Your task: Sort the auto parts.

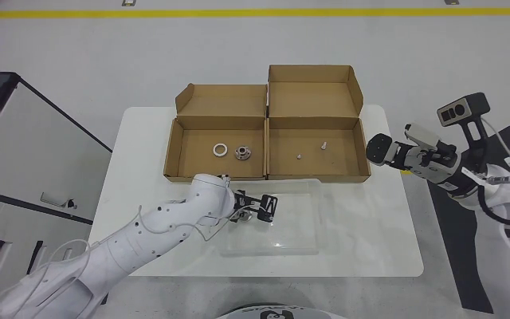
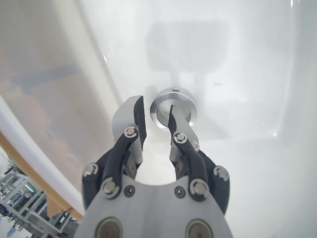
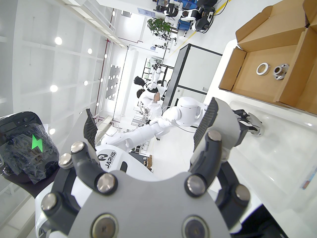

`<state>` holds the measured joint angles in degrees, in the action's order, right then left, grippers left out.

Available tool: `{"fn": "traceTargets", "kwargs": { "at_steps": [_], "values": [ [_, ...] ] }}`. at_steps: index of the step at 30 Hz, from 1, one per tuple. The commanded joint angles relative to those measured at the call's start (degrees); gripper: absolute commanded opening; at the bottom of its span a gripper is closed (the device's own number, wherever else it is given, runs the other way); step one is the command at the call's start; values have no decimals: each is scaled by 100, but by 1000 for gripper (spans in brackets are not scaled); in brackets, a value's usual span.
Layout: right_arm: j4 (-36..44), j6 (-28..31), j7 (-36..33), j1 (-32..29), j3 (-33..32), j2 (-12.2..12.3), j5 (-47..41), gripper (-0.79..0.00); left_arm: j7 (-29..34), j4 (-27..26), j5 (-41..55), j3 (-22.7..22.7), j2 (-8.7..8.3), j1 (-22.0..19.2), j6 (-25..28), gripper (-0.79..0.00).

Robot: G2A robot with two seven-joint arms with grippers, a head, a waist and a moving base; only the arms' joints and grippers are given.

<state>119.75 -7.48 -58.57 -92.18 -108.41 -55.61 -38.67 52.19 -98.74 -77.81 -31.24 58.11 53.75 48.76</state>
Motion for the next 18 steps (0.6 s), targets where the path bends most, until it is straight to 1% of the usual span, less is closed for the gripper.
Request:
{"fn": "traceTargets", "kwargs": {
  "at_steps": [1,13,15,16,18],
  "values": [
    [0,0,0,0,0,0,0,0,-4,26,-18,2,6,1,13,-511],
    [0,0,0,0,0,0,0,0,59,80,-5,-2,43,26,73,-523],
    [0,0,0,0,0,0,0,0,76,73,-12,-2,45,34,78,-548],
    [0,0,0,0,0,0,0,0,85,67,-13,-5,47,42,78,-576],
    [0,0,0,0,0,0,0,0,94,59,-14,-10,48,52,78,-582]
  ]
}}
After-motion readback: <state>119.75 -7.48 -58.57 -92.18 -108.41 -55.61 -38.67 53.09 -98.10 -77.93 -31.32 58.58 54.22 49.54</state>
